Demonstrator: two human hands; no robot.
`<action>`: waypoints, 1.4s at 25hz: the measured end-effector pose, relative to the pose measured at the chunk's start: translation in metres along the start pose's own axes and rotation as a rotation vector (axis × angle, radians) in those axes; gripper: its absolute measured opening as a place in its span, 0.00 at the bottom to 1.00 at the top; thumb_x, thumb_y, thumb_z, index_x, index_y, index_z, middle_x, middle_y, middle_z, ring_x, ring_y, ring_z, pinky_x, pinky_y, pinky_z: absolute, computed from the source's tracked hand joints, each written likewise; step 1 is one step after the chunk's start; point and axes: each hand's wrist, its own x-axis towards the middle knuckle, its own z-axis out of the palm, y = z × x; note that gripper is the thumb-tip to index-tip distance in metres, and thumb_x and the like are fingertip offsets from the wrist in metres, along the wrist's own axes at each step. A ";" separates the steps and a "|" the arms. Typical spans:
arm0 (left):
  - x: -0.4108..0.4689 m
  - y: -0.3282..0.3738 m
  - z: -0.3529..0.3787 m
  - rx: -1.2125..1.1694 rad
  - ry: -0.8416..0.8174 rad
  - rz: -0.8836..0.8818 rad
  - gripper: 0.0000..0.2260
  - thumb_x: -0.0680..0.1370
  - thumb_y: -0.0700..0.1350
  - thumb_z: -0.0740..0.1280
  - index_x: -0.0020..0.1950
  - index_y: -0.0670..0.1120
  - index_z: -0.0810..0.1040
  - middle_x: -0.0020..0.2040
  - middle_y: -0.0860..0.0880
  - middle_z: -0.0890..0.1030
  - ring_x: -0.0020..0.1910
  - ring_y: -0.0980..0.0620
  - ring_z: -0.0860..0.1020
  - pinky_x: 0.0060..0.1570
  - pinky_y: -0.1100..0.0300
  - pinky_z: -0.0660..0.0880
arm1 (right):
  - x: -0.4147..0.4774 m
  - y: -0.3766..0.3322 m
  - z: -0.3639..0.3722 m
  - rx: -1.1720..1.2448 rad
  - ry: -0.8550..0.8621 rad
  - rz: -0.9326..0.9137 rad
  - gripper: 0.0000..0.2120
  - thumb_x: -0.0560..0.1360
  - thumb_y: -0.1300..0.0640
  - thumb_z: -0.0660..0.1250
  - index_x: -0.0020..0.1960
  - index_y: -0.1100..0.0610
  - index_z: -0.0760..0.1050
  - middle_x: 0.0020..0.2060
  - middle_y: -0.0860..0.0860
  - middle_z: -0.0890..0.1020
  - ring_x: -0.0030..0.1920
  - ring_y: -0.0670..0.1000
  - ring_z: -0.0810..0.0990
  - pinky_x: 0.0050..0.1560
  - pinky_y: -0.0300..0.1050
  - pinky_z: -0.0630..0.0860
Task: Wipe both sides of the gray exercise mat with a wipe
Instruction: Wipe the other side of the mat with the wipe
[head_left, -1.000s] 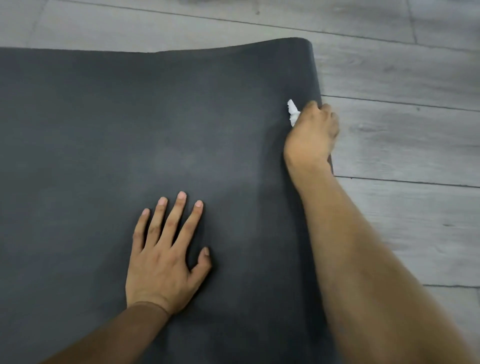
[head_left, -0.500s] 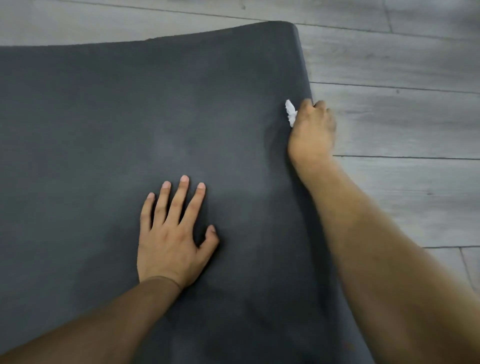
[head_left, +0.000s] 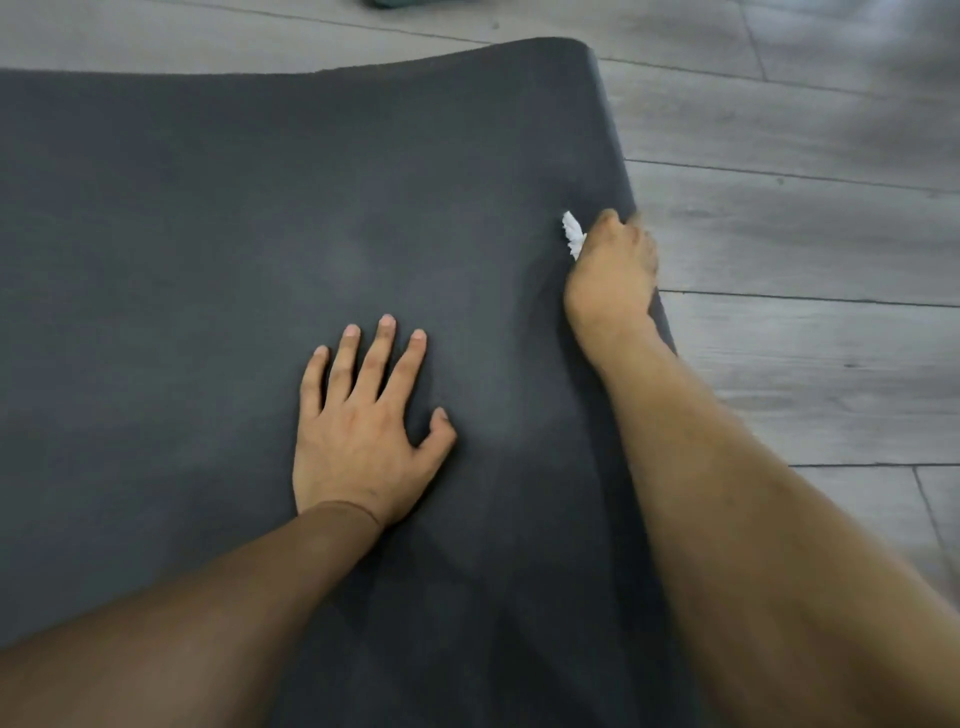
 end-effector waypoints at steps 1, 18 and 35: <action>0.000 0.000 0.000 -0.004 0.002 0.000 0.33 0.77 0.63 0.52 0.82 0.54 0.60 0.82 0.49 0.60 0.81 0.43 0.57 0.79 0.42 0.52 | -0.019 -0.028 0.002 0.090 -0.038 -0.062 0.10 0.79 0.62 0.59 0.59 0.61 0.73 0.57 0.59 0.75 0.57 0.61 0.75 0.56 0.51 0.70; 0.001 0.002 0.000 -0.030 0.004 -0.010 0.33 0.77 0.64 0.52 0.81 0.55 0.61 0.82 0.50 0.61 0.81 0.44 0.57 0.79 0.43 0.51 | -0.026 0.009 -0.062 0.127 0.380 -0.119 0.11 0.76 0.67 0.58 0.56 0.60 0.74 0.53 0.58 0.76 0.52 0.60 0.76 0.52 0.52 0.70; -0.030 0.001 -0.013 -0.049 0.096 0.138 0.18 0.81 0.53 0.60 0.68 0.48 0.77 0.66 0.44 0.76 0.66 0.38 0.74 0.68 0.43 0.67 | -0.050 0.060 0.039 0.371 0.357 -0.066 0.08 0.76 0.60 0.57 0.52 0.57 0.73 0.49 0.57 0.74 0.49 0.56 0.74 0.54 0.52 0.73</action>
